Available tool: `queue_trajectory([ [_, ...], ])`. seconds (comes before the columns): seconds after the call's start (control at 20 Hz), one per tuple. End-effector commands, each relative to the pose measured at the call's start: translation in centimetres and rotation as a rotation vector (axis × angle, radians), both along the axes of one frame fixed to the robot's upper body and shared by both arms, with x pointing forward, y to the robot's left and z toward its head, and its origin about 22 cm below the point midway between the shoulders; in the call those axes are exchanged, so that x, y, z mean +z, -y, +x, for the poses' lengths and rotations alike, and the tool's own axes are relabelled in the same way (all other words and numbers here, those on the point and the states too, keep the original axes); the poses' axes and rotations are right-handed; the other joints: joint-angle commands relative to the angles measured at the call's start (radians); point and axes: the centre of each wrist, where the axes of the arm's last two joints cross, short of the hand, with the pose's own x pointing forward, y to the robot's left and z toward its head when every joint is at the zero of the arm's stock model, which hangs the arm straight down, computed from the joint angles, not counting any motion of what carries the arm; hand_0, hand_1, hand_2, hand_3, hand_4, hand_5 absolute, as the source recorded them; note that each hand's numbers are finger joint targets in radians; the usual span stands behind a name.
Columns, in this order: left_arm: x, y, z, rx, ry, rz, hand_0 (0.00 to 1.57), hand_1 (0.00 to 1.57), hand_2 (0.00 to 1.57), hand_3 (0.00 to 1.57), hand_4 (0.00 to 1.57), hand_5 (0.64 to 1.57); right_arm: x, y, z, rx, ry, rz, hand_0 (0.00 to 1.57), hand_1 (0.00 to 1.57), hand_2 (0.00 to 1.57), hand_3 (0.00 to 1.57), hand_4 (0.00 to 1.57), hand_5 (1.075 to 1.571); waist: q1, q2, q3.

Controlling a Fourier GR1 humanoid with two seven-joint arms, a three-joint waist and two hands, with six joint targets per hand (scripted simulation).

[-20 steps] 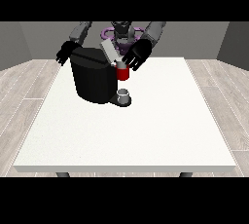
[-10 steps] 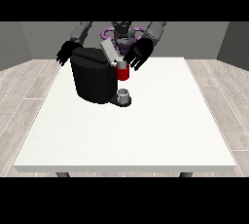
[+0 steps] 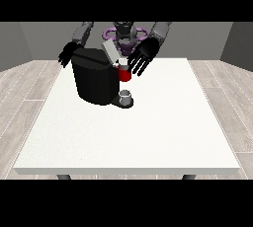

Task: Insert the coffee pod into the coffee machine and close the lid

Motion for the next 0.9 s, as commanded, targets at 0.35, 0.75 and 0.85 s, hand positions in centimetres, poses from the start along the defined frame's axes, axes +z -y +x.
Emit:
queue_trajectory([
  [0.35,-1.5,0.1,0.0,0.003,-0.071,0.038,0.0,0.0,0.0,0.0,0.0,1.571,-1.4,0.0,-0.8,0.005,-0.044,-0.01,0.0,0.0,0.0,0.0,0.42,1.571,0.01,-0.06,-0.0023],
  [0.75,-3.8,-0.5,-0.5,0.014,-0.094,0.026,0.0,0.0,0.0,0.0,0.0,1.571,-2.4,1.4,-1.8,-0.005,-0.062,0.035,0.0,0.0,0.0,0.0,0.39,1.571,0.032,-0.124,-0.0023],
  [0.85,-4.8,0.1,-0.5,-0.037,-0.137,-0.046,0.0,0.0,0.0,0.0,0.0,1.571,-3.1,-0.1,-2.2,-0.049,-0.099,0.04,0.0,0.0,0.0,0.0,0.43,1.571,0.072,-0.156,-0.0024],
])
